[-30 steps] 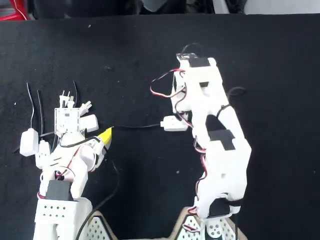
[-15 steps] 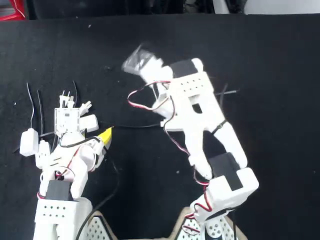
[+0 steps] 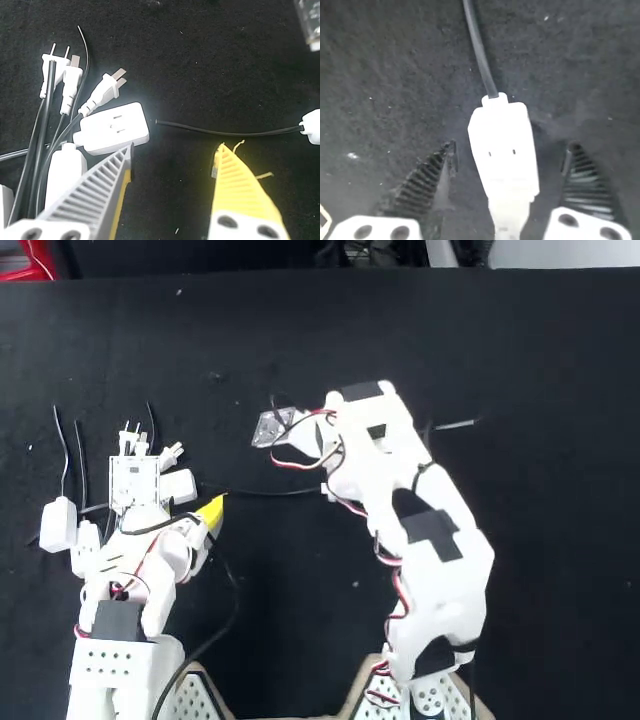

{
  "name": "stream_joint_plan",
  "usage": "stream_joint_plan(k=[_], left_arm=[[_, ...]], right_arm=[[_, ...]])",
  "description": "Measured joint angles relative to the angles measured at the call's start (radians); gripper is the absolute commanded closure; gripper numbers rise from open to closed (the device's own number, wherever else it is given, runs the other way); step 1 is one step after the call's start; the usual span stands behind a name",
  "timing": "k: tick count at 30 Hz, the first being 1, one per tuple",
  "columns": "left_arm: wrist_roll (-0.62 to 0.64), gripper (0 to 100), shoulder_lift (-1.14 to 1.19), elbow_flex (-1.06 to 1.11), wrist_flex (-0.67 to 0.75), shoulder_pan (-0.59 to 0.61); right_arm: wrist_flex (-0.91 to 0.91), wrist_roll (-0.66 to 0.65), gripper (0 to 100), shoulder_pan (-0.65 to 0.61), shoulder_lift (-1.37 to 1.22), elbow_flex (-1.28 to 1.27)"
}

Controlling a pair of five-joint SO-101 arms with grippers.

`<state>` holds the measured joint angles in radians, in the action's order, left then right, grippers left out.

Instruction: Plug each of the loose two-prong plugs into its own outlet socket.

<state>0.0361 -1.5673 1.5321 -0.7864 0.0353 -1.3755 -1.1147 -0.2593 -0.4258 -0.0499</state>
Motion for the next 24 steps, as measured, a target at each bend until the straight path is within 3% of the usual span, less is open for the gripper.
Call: stream_joint_plan(k=[4,11,17,20,24], left_arm=[[0.000,74,0.000,0.000,0.000,0.000],[0.000,74,0.000,0.000,0.000,0.000],[0.000,74,0.000,0.000,0.000,0.000],[0.000,74,0.000,0.000,0.000,0.000],[0.000,74,0.000,0.000,0.000,0.000]], right_arm=[[0.061,0.000,99.5,0.034,-0.018,0.000],[0.184,0.175,98.8,0.176,-0.014,0.018],[0.181,0.516,98.8,0.427,0.018,0.193],[0.087,0.620,98.8,0.559,-0.023,0.350],[-0.107,0.635,98.8,0.657,-0.198,0.624]])
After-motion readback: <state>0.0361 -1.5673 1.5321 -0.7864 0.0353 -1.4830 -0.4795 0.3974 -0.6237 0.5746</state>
